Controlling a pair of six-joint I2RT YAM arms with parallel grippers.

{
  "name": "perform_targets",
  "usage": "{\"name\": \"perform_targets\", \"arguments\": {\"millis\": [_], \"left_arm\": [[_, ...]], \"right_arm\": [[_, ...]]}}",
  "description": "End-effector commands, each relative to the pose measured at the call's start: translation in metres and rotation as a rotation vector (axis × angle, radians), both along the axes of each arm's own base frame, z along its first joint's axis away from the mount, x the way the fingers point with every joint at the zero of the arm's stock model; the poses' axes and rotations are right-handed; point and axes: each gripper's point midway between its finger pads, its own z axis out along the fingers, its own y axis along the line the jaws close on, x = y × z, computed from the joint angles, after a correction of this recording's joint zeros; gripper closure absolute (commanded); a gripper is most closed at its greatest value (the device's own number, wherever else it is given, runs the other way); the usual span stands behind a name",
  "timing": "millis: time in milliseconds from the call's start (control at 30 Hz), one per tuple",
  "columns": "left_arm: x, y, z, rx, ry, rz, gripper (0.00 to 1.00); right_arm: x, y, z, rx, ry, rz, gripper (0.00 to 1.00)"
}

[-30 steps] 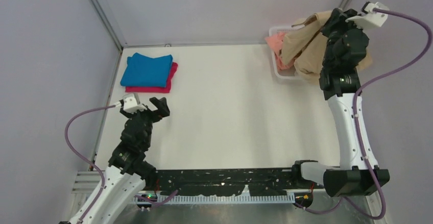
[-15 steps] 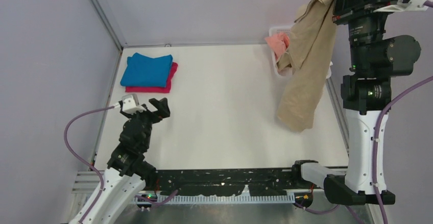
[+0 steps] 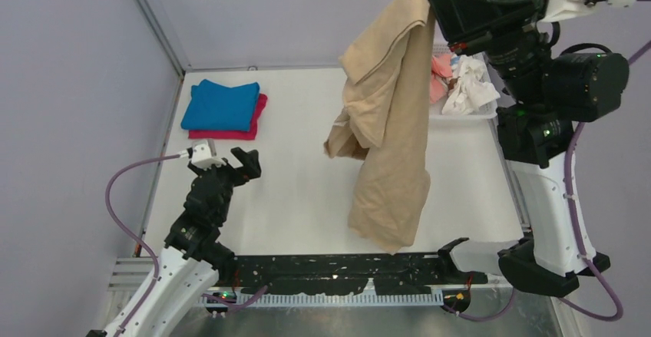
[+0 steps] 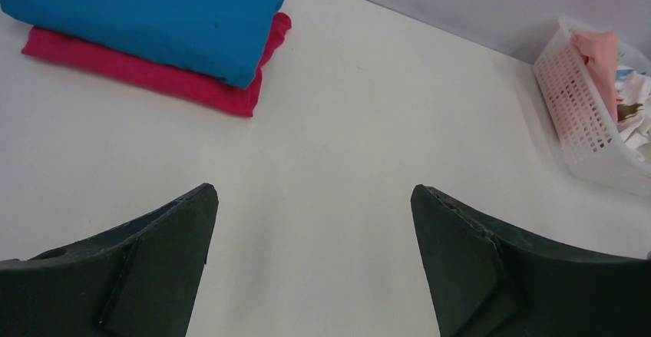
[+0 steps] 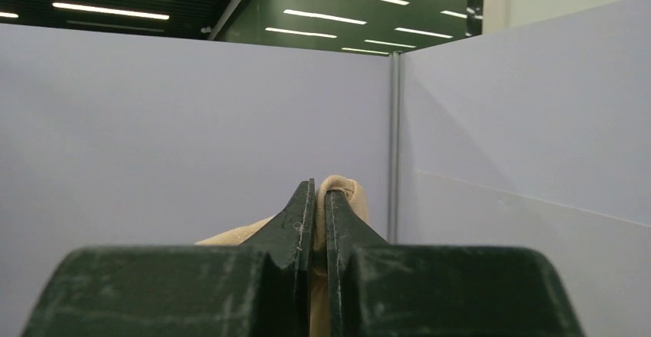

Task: Fold and stack the t-shirts
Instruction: Move the tshirt to the center of the board

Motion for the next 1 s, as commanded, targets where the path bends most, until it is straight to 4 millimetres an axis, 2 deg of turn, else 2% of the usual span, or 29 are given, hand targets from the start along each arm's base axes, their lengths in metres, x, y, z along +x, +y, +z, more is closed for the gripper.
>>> {"name": "perform_targets", "arguments": {"millis": [0, 100, 200, 233, 267, 300, 333, 367, 400, 433, 467, 500, 533, 567, 600, 633, 667, 700, 733, 800, 833, 900, 967], "left_arm": [[0.001, -0.006, 0.009, -0.027, -0.019, -0.022, 0.01], [0.002, -0.007, 0.008, -0.026, -0.009, -0.029, 0.01], [0.001, -0.007, 0.008, -0.027, 0.005, -0.029, 0.01], [0.0, -0.007, 0.007, -0.024, 0.013, -0.029, 0.01], [0.0, -0.007, 0.006, -0.023, 0.019, -0.029, 0.01], [0.0, -0.008, 0.004, -0.025, 0.023, -0.03, 0.01], [0.0, -0.008, 0.001, -0.026, 0.024, -0.031, 0.01], [0.001, -0.009, 0.0, -0.029, 0.024, -0.033, 0.01], [0.003, -0.011, -0.001, -0.031, 0.025, -0.036, 0.01], [0.004, -0.012, -0.002, -0.032, 0.029, -0.042, 0.01], [0.005, -0.014, -0.003, -0.031, 0.034, -0.05, 0.01], [0.006, -0.016, -0.005, -0.03, 0.042, -0.054, 0.01], [0.008, -0.018, -0.007, -0.028, 0.051, -0.057, 0.01], [0.01, -0.02, -0.009, -0.027, 0.061, -0.062, 0.01], [0.012, -0.022, -0.012, -0.024, 0.07, -0.067, 0.01], [0.014, -0.024, -0.016, -0.017, 0.089, -0.072, 0.01], [0.016, -0.027, -0.019, -0.01, 0.105, -0.08, 0.01], [0.017, -0.028, -0.021, -0.002, 0.125, -0.086, 0.01], [0.019, -0.03, -0.025, 0.006, 0.145, -0.09, 0.01], [0.021, -0.033, -0.032, 0.022, 0.186, -0.094, 0.01], [0.023, -0.034, -0.035, 0.025, 0.201, -0.093, 0.01], [0.027, -0.037, -0.041, 0.026, 0.23, -0.093, 0.01], [0.029, -0.042, -0.046, 0.022, 0.253, -0.107, 0.01]], "right_arm": [[0.001, 0.035, 0.008, -0.002, -0.065, 0.062, 0.94], [0.02, 0.059, 0.001, -0.011, -0.024, 0.09, 0.94], [0.054, 0.078, -0.021, -0.033, 0.078, 0.068, 0.94], [0.065, 0.075, -0.025, -0.024, 0.101, 0.017, 0.94], [0.082, 0.08, -0.044, -0.05, 0.154, -0.019, 0.94], [0.095, 0.069, -0.049, -0.03, 0.182, -0.112, 0.95], [0.117, 0.071, -0.078, -0.064, 0.254, -0.171, 0.94], [0.13, 0.053, -0.087, -0.043, 0.291, -0.291, 0.94], [0.15, 0.053, -0.125, -0.08, 0.363, -0.358, 0.94], [0.17, 0.04, -0.17, -0.11, 0.447, -0.482, 0.94], [0.176, 0.032, -0.187, -0.107, 0.469, -0.539, 0.94], [0.189, 0.018, -0.24, -0.151, 0.555, -0.646, 0.95], [0.194, 0.011, -0.264, -0.161, 0.592, -0.691, 0.94], [0.2, 0.0, -0.321, -0.205, 0.69, -0.766, 0.94], [0.203, -0.006, -0.349, -0.225, 0.74, -0.797, 0.94], [0.205, -0.016, -0.403, -0.264, 0.837, -0.838, 0.93], [0.208, -0.022, -0.432, -0.285, 0.893, -0.87, 0.92], [0.207, -0.034, -0.472, -0.299, 0.975, -0.896, 0.92], [0.206, -0.04, -0.494, -0.325, 1.024, -0.913, 0.91], [0.205, -0.056, -0.546, -0.394, 1.156, -0.951, 0.77], [0.205, -0.066, -0.563, -0.429, 1.206, -0.977, 0.74], [0.202, -0.075, -0.578, -0.464, 1.255, -1.002, 0.72], [0.203, -0.078, -0.582, -0.477, 1.259, -1.02, 0.64]]}}
